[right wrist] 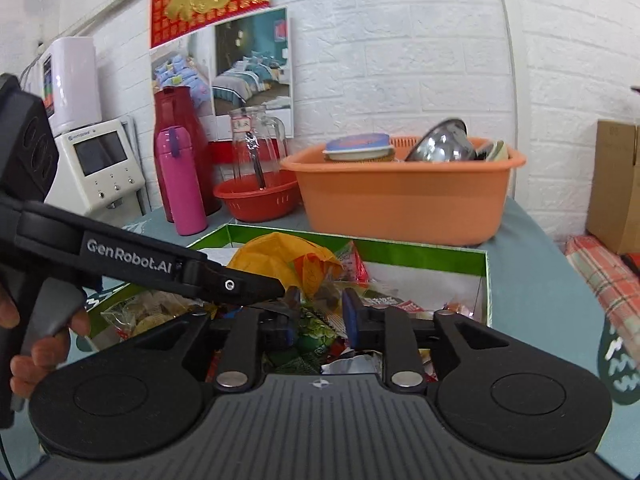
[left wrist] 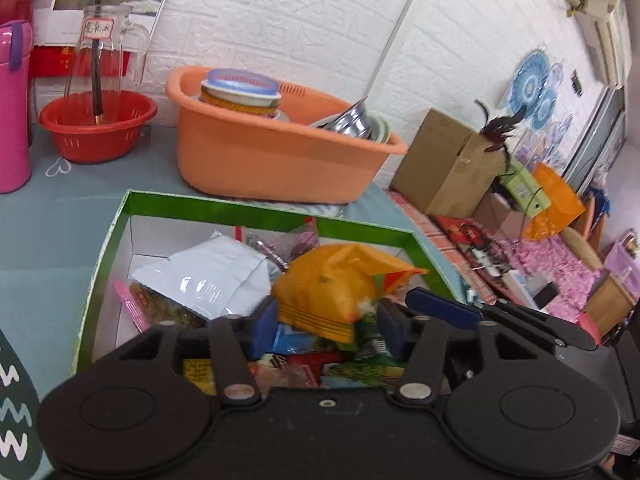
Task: Organize snacks
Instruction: 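Carry the orange bag into the green box and release it, then move the left tool back and grasp the green-wrapped candy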
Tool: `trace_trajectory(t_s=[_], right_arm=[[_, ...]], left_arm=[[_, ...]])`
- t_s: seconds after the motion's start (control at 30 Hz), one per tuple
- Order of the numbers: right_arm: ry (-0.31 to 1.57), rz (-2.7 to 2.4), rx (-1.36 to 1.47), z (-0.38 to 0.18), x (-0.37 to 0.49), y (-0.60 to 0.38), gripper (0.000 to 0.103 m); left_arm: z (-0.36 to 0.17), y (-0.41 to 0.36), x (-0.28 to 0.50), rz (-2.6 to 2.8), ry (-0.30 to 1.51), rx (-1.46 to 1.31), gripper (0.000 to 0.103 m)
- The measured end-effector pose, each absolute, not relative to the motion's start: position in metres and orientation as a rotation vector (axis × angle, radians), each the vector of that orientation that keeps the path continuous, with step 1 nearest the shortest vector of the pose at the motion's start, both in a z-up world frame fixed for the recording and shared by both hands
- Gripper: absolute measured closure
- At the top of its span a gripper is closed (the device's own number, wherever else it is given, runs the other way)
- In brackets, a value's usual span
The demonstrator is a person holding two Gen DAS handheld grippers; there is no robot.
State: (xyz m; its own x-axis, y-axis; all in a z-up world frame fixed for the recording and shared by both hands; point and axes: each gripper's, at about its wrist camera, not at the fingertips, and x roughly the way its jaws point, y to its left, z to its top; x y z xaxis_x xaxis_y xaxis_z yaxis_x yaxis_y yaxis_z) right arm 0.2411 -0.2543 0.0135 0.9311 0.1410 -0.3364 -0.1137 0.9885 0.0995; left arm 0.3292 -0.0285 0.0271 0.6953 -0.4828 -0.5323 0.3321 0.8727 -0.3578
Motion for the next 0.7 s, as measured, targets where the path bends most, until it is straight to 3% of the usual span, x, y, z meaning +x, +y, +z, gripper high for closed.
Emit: trace_trajectory(t_s=[0.07,0.13,0.17,0.4,0.7], right_arm=[[0.321,0.111,0.048,0.020,0.231,-0.251,0.035],[0.292,0.094,0.033,0.027,0.220,-0.248,0.004],[0.277,0.090,0.032,0.031,0.213,-0.246,0.000],[0.224,0.114,-0.015,0.054,0.173,-0.208,0.000],[0.304,0.339,-0.036,0.057,0.162,-0.133,0.000]], left_arm=[[0.036,-0.022,0.315,-0.445,0.626,-0.253,0.000],[0.046,-0.015,0.297,-0.428,0.586,-0.256,0.000],[0.051,-0.011,0.288,-0.429,0.569,-0.253,0.000],[0.067,0.035,0.225,-0.373,0.553,-0.264,0.000],[0.056,0.113,0.166,-0.208,0.571,-0.259,0.000]])
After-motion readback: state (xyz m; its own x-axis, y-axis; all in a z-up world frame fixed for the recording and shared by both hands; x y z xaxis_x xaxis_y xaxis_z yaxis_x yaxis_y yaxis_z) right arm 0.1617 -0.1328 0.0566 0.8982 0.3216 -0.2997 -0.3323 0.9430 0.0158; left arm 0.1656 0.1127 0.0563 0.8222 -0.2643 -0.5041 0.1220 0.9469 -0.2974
